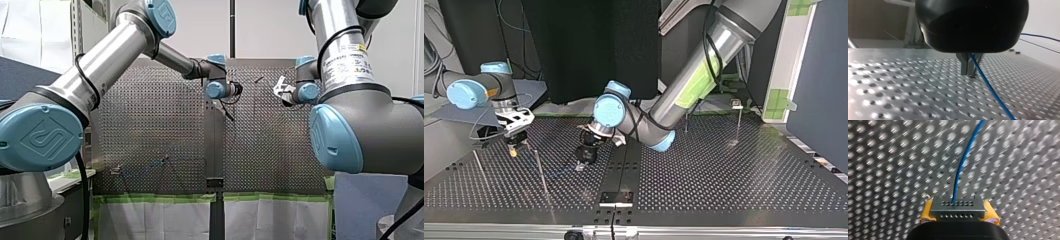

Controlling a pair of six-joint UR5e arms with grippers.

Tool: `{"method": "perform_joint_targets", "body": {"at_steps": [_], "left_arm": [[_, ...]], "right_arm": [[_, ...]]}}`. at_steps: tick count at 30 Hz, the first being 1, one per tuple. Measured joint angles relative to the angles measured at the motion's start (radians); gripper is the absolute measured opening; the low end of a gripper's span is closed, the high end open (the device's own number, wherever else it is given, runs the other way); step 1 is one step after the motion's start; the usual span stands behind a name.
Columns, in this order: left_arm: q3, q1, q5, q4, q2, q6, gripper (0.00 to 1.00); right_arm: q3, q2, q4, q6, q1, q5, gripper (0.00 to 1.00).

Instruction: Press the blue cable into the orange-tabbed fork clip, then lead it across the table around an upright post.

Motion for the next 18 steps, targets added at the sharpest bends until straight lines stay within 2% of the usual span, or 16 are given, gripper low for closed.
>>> {"method": "perform_joint_targets", "body": {"at_steps": [3,5,7,8,10,11,13,14,16,17,18], "left_arm": [[0.000,-0.007,-0.012,-0.015,-0.007,0.021,0.02],[0.000,-0.009,-0.016,-0.022,-0.009,0.029,0.05],[0.000,-0.009,-0.018,-0.029,-0.010,0.032,0.20],[0.000,-0.008,-0.018,-0.033,-0.010,0.032,0.20],[0.000,-0.008,-0.018,-0.039,-0.010,0.030,0.41],[0.000,-0.008,-0.018,-0.040,-0.010,0.027,0.41],[0.000,-0.007,-0.019,-0.042,-0.010,0.020,0.53],[0.000,-0.007,-0.020,-0.042,-0.010,0.014,0.53],[0.000,-0.006,-0.021,-0.041,-0.011,0.006,0.64],[0.000,-0.006,-0.023,-0.039,-0.011,0.001,0.64],[0.000,-0.006,-0.025,-0.036,-0.010,-0.002,0.75]], "right_arm": [[0.013,0.010,-0.003,-0.010,-0.002,0.002,0.00],[0.020,0.017,-0.006,-0.017,-0.002,0.003,0.00],[0.030,0.027,-0.013,-0.023,-0.003,0.004,0.00],[0.035,0.032,-0.018,-0.025,-0.003,0.004,0.00],[0.046,0.043,-0.031,-0.030,-0.005,0.004,0.00],[0.052,0.047,-0.036,-0.032,-0.005,0.004,0.00],[0.064,0.054,-0.050,-0.038,-0.008,0.004,0.00],[0.069,0.056,-0.055,-0.039,-0.009,0.004,0.00],[0.078,0.058,-0.067,-0.044,-0.012,0.004,0.00],[0.082,0.059,-0.072,-0.045,-0.013,0.003,0.00],[0.088,0.060,-0.079,-0.046,-0.016,0.003,0.00]]}}
